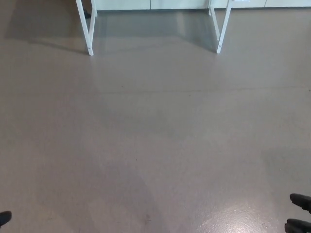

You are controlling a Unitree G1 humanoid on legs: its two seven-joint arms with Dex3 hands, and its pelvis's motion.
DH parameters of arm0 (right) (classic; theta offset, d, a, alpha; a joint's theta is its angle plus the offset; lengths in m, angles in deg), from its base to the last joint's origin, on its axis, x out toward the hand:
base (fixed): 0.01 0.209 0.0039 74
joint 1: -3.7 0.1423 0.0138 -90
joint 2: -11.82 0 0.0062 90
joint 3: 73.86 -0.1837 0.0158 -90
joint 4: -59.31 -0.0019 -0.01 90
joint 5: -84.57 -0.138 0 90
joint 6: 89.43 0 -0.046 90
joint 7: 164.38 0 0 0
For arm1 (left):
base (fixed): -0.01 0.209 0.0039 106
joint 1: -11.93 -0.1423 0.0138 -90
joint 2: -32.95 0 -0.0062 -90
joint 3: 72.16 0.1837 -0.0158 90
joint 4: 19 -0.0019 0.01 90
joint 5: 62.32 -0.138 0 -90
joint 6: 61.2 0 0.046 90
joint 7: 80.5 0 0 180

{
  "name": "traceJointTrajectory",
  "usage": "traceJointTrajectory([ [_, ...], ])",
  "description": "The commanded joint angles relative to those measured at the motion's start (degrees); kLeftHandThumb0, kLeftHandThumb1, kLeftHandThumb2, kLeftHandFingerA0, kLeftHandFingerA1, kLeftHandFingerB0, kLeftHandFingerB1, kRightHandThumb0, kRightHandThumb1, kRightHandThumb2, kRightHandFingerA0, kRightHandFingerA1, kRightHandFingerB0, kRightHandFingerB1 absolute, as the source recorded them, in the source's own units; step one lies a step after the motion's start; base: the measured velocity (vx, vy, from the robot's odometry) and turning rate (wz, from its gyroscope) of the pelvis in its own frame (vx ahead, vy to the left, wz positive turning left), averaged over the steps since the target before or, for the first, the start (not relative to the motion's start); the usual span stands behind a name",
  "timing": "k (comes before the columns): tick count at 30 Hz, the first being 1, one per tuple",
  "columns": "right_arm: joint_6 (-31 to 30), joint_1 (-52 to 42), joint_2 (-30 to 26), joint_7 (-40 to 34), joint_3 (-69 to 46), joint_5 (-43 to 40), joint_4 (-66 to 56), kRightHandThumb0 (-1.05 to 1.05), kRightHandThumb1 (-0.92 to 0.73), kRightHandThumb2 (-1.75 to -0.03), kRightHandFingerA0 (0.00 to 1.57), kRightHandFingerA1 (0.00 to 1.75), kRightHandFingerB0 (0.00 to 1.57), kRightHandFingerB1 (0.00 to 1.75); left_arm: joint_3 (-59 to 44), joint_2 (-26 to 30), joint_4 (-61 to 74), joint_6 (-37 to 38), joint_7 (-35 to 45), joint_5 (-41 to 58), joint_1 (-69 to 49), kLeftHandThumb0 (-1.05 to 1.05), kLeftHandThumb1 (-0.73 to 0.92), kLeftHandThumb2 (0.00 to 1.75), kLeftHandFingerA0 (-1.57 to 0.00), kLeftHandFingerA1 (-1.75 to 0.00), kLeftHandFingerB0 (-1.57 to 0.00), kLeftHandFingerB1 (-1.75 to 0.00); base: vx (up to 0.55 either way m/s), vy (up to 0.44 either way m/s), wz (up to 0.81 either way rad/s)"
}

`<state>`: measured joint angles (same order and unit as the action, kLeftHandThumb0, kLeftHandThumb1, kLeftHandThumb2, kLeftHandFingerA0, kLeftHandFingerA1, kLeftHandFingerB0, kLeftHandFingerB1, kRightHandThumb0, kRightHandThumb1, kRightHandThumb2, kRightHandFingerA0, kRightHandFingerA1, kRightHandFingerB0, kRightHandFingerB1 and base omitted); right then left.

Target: The robot walk towards a table in front and uses its left hand to pick up the pot from the base and places it on the table

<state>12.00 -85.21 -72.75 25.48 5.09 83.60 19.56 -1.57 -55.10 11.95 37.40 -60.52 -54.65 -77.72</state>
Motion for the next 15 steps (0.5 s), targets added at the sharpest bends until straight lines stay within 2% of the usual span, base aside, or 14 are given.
traceJointTrajectory([
  [1, 3.94, -4.49, -0.07, 1.93, -0.80, -1.98, 1.10, 0.00, -0.65, -0.58, 0.48, 0.51, 0.37, 0.44, 0.14, 0.59, -0.51, 3.22, 2.17, 0.76, -3.97, -0.01, 0.58, 0.56, -0.50, -0.42, -0.41, -0.36, 0.00, 0.000, 0.00],
  [9, 4.63, -7.43, 0.32, 1.32, -0.64, -2.00, 2.68, 0.00, -0.68, -0.59, 0.50, 0.52, 0.38, 0.43, 0.86, 0.67, -1.67, 5.06, 4.02, 0.65, -7.01, -0.06, 0.59, 0.57, -0.46, -0.43, -0.39, -0.36, 0.02, 0.004, 0.00],
  [15, 4.97, -6.62, 0.04, 0.52, -0.04, -1.24, 3.87, -0.02, -0.69, -0.58, 0.48, 0.49, 0.38, 0.42, 1.00, 1.09, -2.91, 5.92, 4.58, 0.81, -6.10, -0.03, 0.59, 0.56, -0.48, -0.43, -0.38, -0.36, -0.01, 0.082, 0.20],
])
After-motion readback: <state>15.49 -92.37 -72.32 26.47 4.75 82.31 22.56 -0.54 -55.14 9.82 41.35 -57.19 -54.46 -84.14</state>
